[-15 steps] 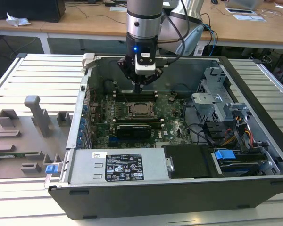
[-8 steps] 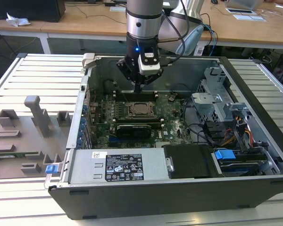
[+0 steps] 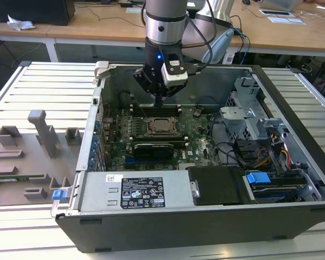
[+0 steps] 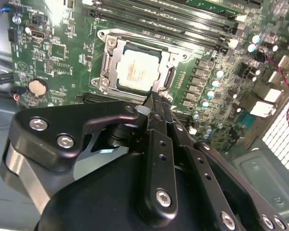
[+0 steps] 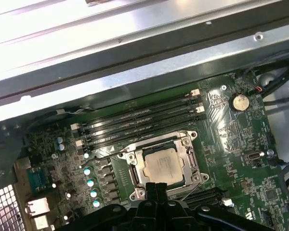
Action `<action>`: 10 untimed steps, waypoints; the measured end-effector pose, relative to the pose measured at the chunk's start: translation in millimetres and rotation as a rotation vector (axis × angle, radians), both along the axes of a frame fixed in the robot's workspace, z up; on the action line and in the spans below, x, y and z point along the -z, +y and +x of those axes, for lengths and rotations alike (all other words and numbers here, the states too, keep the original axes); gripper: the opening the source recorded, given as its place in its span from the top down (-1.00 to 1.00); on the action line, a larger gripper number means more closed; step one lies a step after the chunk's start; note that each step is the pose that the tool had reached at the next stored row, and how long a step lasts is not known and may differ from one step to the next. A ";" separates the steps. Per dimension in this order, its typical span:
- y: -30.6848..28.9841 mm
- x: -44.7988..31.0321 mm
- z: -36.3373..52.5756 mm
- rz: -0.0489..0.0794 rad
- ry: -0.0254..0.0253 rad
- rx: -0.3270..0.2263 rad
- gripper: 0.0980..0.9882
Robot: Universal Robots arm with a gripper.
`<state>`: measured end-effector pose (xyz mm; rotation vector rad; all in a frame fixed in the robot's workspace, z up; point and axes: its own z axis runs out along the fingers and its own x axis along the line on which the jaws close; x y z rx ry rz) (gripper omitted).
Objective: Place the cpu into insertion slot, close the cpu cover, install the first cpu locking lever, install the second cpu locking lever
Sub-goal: 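Install the first cpu locking lever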
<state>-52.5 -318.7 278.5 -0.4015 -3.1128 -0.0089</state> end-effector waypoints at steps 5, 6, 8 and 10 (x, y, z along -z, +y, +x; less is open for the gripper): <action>0.0 0.0 0.0 0.000 0.0000 -0.078 0.98; 0.0 0.0 0.0 0.000 0.0000 -0.092 0.98; 0.0 0.0 0.0 0.000 0.0000 -0.119 0.98; 0.0 0.0 0.0 0.000 0.0000 -0.152 0.98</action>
